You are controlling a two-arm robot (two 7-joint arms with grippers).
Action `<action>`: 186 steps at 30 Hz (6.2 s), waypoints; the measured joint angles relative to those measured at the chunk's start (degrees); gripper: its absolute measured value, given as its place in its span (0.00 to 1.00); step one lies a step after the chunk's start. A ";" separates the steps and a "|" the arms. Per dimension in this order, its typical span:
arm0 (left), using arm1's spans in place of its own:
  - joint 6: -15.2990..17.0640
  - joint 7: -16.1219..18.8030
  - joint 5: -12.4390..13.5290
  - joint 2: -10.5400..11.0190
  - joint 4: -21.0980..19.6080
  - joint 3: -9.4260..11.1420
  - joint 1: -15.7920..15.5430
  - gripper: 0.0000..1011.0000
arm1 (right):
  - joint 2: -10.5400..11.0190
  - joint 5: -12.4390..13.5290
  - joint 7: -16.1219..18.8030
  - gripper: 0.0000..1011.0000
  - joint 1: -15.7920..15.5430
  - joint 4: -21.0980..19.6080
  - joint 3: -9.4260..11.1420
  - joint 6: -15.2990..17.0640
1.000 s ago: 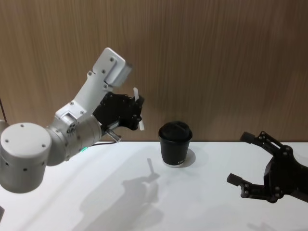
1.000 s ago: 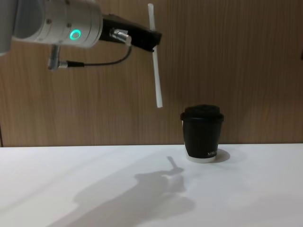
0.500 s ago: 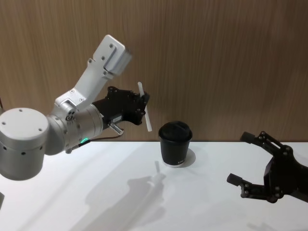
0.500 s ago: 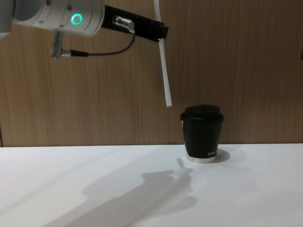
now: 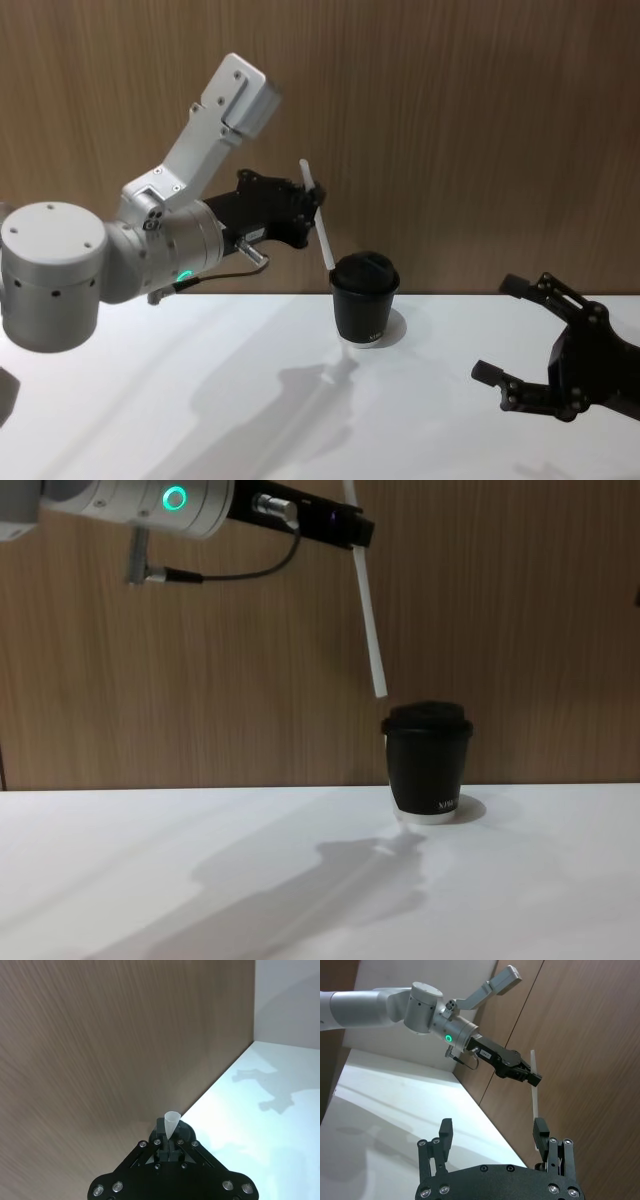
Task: Pick up the straw with one hand, pass it to the other hand, and insert it into the cup.
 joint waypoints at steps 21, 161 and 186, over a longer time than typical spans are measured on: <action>-1.06 -2.28 1.01 -2.17 3.17 0.79 -1.95 0.01 | 0.00 0.00 0.00 0.99 0.00 0.00 0.00 0.00; -12.20 -5.24 1.26 -1.31 -0.52 -5.46 10.25 0.99 | -3.54 1.52 -17.02 0.99 8.12 -4.63 0.48 15.66; -22.36 -6.85 2.41 -0.89 -3.19 -5.72 14.86 0.99 | -3.92 4.90 -25.53 0.99 9.73 -8.51 -2.39 28.99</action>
